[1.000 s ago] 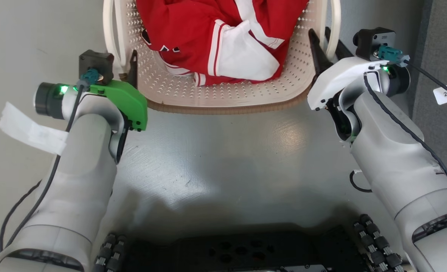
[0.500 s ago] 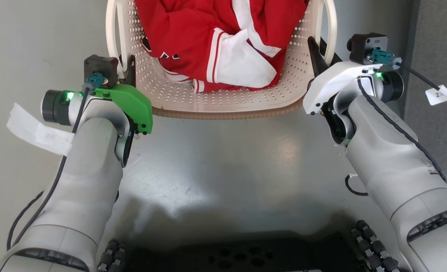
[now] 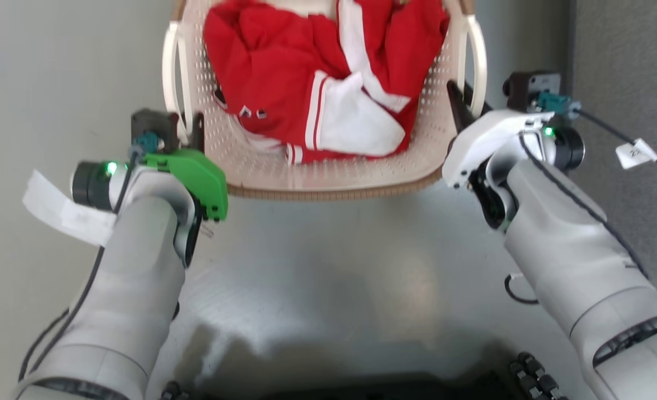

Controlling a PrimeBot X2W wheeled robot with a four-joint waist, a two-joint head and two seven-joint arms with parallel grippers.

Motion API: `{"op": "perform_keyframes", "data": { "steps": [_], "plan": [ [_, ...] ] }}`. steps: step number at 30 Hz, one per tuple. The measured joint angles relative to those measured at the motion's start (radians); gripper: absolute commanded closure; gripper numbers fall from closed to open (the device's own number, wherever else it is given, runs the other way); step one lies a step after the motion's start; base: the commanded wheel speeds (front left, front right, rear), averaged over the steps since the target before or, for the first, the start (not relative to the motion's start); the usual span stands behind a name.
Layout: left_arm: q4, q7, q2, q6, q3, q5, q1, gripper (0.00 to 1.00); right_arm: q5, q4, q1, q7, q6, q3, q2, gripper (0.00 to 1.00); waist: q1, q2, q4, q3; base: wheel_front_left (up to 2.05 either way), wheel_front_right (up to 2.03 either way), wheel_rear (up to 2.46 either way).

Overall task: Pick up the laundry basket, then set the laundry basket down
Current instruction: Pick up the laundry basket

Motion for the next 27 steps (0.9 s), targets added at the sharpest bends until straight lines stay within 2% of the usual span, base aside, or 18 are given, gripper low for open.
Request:
{"op": "perform_keyframes", "data": {
  "steps": [15, 27],
  "plan": [
    [0.074, 0.000, -0.011, -0.016, -0.044, -0.052, 0.149, 1.00, 0.066, 0.064, 0.151, 0.002, 0.030, 0.063, 0.016, 1.00, 0.0000, 0.0000, 0.000, -0.187, 0.00, 0.00, 0.00],
    [0.112, 0.026, -0.015, -0.041, -0.083, -0.089, 0.271, 1.00, 0.134, 0.081, 0.287, 0.058, 0.043, 0.120, 0.021, 1.00, 0.0000, 0.0000, -0.002, -0.340, 0.00, 0.00, 0.00]
  ]
}}
